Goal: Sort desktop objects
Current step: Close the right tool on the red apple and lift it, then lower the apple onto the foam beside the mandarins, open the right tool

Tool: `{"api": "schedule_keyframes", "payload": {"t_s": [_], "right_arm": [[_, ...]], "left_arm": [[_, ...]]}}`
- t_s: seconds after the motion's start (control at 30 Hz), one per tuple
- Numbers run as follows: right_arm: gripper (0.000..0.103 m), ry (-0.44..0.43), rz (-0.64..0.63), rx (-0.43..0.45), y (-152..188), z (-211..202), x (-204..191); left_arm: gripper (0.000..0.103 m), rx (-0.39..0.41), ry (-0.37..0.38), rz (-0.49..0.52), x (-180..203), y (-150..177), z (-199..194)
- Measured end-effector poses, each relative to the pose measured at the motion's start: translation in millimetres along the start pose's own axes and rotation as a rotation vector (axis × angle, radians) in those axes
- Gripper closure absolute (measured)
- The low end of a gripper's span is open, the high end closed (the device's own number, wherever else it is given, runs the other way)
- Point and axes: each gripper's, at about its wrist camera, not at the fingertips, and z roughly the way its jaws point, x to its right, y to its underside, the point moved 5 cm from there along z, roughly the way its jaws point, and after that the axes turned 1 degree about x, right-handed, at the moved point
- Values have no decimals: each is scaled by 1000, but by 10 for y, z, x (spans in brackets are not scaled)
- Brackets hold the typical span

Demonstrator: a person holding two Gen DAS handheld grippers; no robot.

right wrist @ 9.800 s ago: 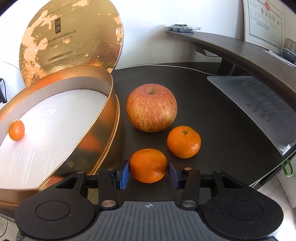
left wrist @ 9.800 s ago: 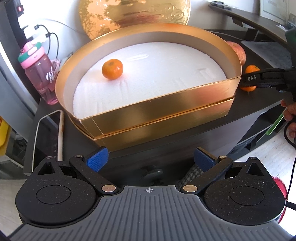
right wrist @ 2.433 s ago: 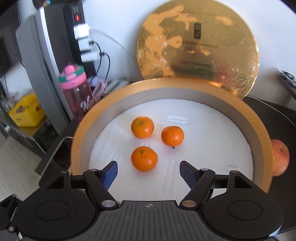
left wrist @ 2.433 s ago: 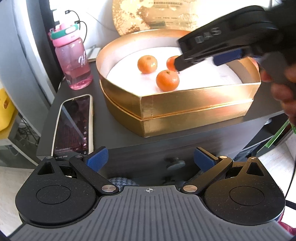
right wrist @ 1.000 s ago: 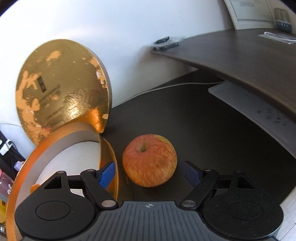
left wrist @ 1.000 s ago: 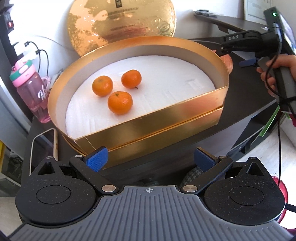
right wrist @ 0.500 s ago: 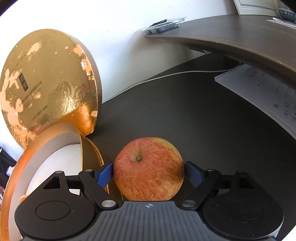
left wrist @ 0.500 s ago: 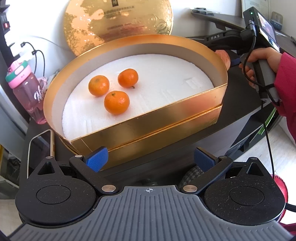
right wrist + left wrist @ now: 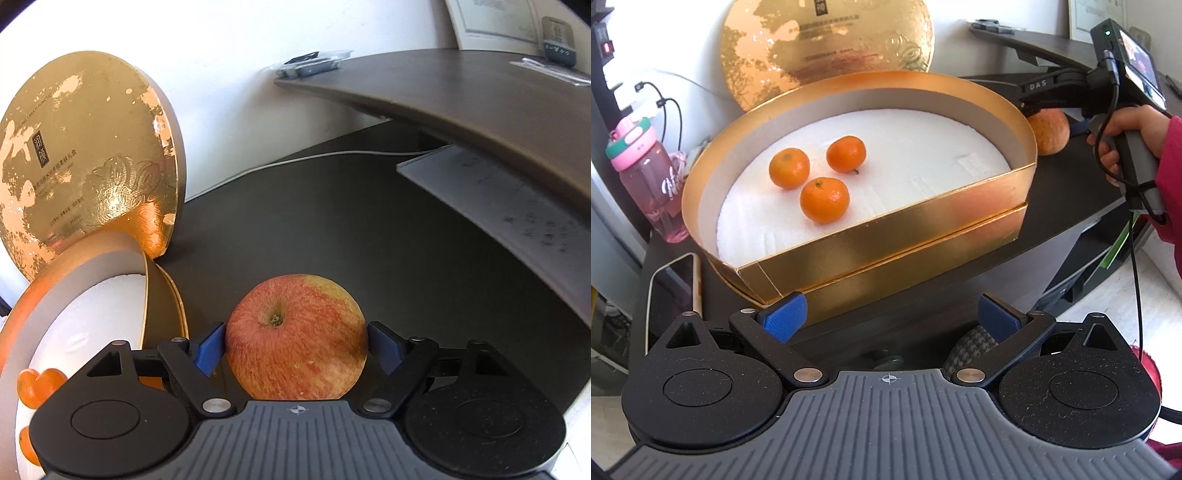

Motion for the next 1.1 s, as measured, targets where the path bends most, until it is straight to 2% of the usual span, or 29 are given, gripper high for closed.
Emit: {"api": "schedule_keyframes", "payload": {"t_s": [0.2,0.37,0.43,0.57,0.73,0.83,1.1], "right_arm": [[21,-14,-33,89,-120,-416,-126],[21,-142,-91,139,-227,-814,-607],[21,-198,-123,114,-198,-865,-844],[21,-275,-177,3,11,-737,-1242],[21,-259,-254,-111,327,-481,-1525],[21,-238,-269,-159,398,-341,-1623],[21,-176,-284,-189,445,-120,-1711]], "left_arm": [[2,17,12,-8,-23,26,-66],[1,30,19,-30,-99,60,-118],[2,34,19,-42,-143,77,-135],[2,37,6,-72,-271,128,-163],[2,33,2,-105,-407,184,-165],[2,33,8,-110,-440,201,-163],[2,33,2,-128,-538,251,-175]]}}
